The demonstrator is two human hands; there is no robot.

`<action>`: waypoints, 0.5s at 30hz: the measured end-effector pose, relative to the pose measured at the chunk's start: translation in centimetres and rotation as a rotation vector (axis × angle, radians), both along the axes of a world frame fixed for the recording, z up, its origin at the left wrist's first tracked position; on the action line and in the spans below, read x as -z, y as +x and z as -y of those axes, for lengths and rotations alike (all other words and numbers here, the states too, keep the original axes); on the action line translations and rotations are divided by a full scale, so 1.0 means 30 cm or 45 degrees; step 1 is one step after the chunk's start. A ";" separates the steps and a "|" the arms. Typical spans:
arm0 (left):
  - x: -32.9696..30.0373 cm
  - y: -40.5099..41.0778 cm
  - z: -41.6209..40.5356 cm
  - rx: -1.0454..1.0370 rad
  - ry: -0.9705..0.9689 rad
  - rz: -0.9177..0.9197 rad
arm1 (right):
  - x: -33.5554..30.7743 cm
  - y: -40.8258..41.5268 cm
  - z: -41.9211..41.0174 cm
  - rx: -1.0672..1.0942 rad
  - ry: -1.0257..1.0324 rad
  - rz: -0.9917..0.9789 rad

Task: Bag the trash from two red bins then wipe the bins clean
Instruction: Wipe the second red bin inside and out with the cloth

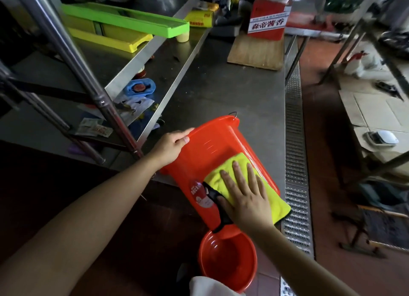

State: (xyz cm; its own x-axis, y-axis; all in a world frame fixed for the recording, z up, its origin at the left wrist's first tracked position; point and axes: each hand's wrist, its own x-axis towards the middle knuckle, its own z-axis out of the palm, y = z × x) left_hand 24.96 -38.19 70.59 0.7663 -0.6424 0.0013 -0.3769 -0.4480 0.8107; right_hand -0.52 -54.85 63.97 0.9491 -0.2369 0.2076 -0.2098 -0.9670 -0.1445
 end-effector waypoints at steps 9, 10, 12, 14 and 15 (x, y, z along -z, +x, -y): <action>0.023 -0.055 -0.084 -0.084 0.004 -0.076 | -0.039 0.047 -0.097 0.021 0.040 -0.130; 0.019 -0.058 -0.086 -0.087 0.004 -0.072 | -0.060 0.112 -0.108 0.030 0.058 -0.142; 0.013 -0.059 -0.091 -0.096 0.007 -0.063 | -0.103 0.250 -0.128 0.035 0.104 -0.171; 0.014 -0.059 -0.100 -0.110 0.000 -0.064 | -0.144 0.359 -0.144 0.038 0.143 -0.201; 0.017 -0.058 -0.106 -0.114 -0.008 -0.076 | -0.158 0.393 -0.150 0.038 0.155 -0.209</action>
State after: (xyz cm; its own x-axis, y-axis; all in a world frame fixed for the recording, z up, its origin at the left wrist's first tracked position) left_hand 23.23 -35.02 70.08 0.8196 -0.5714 -0.0423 -0.2865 -0.4727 0.8334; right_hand 11.27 -50.36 68.69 0.9600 -0.2795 0.0190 -0.2686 -0.9374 -0.2218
